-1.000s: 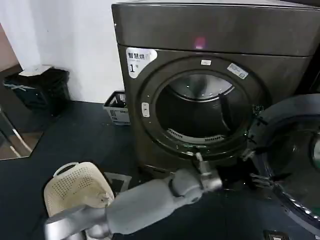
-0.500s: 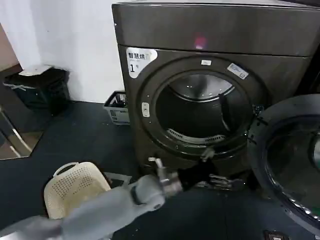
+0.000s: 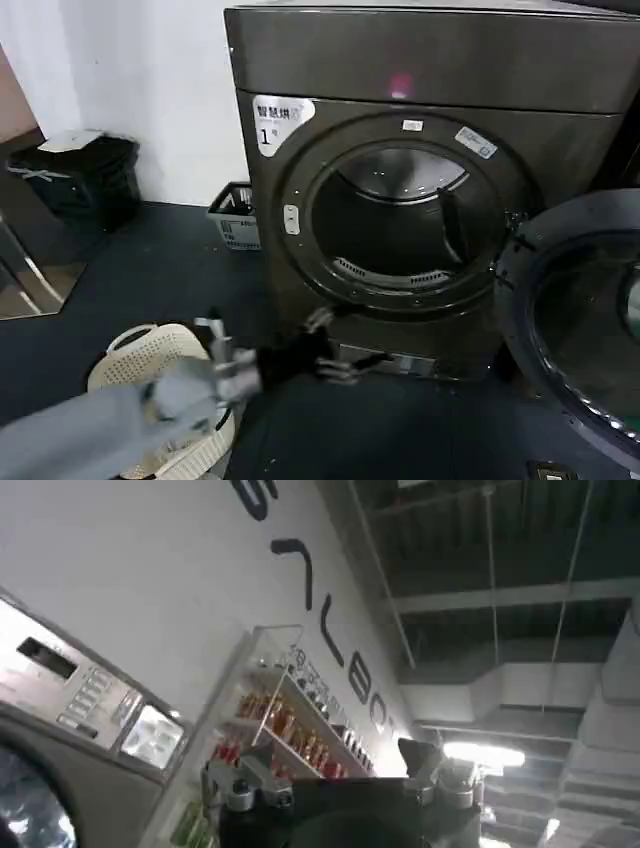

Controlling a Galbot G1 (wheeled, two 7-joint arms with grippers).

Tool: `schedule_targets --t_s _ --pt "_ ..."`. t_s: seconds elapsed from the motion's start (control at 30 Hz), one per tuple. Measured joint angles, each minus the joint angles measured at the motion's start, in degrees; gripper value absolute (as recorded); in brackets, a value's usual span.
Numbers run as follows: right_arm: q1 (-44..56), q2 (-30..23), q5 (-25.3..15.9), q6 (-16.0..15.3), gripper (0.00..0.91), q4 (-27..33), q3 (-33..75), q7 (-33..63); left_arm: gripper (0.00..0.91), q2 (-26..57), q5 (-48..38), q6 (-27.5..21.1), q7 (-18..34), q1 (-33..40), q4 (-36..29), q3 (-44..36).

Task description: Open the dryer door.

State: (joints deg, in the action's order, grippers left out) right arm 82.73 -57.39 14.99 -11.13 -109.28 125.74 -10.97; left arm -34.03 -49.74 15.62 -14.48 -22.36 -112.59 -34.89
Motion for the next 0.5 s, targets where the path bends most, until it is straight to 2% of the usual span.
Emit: schedule_targets --t_s 0.23,0.5 --pt "-1.3 1.3 -0.6 -0.3 0.907 -0.4 0.2 -0.5 0.907 13.5 0.9 -4.3 -1.4 -5.6 -5.4 5.1" --pt "-2.8 2.5 -1.4 -0.3 0.907 -0.1 -0.8 -1.3 0.907 26.9 4.6 -11.6 -2.9 -14.3 -8.0 11.9"
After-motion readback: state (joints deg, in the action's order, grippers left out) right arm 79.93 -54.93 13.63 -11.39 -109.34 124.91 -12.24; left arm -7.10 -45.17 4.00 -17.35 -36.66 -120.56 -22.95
